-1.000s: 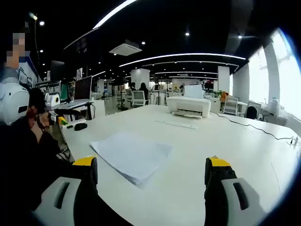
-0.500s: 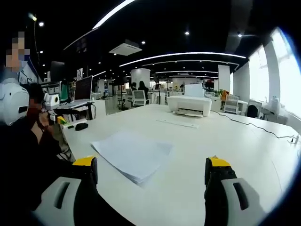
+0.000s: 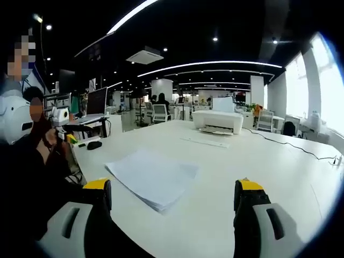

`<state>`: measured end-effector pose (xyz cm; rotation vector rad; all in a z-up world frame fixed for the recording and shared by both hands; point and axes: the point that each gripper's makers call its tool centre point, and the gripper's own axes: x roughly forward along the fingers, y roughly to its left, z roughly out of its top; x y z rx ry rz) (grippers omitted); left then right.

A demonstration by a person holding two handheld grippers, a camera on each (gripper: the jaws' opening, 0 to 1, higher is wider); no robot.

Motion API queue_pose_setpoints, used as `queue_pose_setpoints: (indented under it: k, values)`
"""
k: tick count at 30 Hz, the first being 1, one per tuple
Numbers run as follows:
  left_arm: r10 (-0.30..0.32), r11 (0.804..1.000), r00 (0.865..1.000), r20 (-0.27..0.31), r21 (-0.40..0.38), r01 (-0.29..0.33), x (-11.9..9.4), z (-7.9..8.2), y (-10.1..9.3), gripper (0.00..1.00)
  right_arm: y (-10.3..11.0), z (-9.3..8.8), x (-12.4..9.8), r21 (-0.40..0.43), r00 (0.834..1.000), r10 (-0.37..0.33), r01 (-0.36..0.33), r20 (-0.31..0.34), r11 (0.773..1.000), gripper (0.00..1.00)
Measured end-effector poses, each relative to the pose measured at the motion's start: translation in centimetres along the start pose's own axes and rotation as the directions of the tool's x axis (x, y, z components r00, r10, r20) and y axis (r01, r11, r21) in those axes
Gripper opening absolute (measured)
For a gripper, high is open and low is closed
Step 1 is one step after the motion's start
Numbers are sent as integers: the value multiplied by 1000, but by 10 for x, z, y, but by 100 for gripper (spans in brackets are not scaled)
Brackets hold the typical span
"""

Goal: Organize the stack of printing papers by aligning and flattening the scattered papers on the table

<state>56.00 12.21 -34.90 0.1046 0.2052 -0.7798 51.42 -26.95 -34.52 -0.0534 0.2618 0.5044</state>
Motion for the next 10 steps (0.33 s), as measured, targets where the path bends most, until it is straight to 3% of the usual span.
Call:
queue_pose_setpoints:
  k: [10]
  values:
    - [-1, 1000, 1000, -4, 2, 1, 0, -1, -1, 97, 0, -1, 1, -6, 1000, -1, 1, -7, 1000, 90]
